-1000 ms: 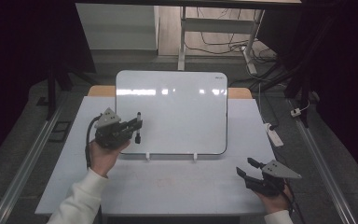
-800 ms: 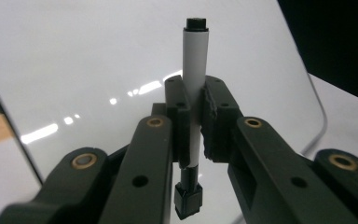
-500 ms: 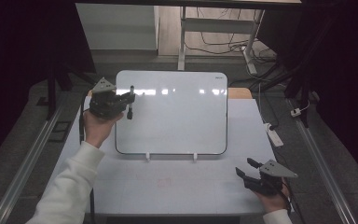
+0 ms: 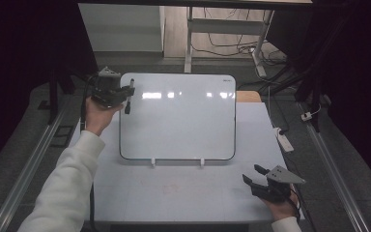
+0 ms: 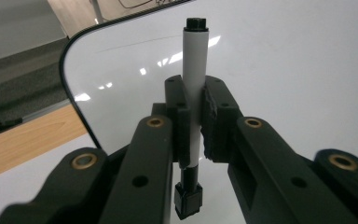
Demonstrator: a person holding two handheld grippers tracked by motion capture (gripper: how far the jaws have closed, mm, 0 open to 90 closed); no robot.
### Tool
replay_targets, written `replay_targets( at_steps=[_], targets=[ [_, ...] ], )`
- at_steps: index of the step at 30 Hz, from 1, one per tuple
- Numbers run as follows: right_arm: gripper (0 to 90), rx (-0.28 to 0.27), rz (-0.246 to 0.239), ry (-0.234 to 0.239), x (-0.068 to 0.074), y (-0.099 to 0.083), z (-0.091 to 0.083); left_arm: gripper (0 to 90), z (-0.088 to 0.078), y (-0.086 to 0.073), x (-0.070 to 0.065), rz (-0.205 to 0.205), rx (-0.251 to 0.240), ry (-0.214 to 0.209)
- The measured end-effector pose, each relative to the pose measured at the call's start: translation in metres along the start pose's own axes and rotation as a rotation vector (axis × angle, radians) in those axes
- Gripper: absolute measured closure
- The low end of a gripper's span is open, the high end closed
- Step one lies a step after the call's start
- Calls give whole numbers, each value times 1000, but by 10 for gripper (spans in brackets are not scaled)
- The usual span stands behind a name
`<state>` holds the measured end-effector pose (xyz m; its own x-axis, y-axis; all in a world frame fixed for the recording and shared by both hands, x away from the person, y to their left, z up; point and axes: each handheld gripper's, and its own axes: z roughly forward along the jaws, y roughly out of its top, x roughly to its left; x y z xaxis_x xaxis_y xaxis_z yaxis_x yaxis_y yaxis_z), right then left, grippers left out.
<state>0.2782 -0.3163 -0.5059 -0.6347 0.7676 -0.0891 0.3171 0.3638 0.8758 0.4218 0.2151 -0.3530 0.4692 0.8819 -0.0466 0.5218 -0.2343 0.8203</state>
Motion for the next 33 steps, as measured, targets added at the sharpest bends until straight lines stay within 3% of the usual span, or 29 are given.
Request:
replay_targets(
  at_steps=[5, 17, 23, 29, 33],
  targets=[
    [384, 3, -1, 4, 1, 0, 1, 807, 8, -2, 8, -23, 7, 16],
    [384, 12, -6, 11, 3, -1, 4, 806, 25, -1, 16, -68, -33, 41],
    [384, 13, -8, 16, 4, -1, 5, 806, 35, 3, 12, -42, -21, 70],
    [384, 10, -6, 19, 4, 0, 5, 805, 44, 10, 3, 17, 17, 110],
    [384, 7, -7, 20, 4, -1, 4, 801, 48, 12, 1, 27, 36, 115]
  ],
)
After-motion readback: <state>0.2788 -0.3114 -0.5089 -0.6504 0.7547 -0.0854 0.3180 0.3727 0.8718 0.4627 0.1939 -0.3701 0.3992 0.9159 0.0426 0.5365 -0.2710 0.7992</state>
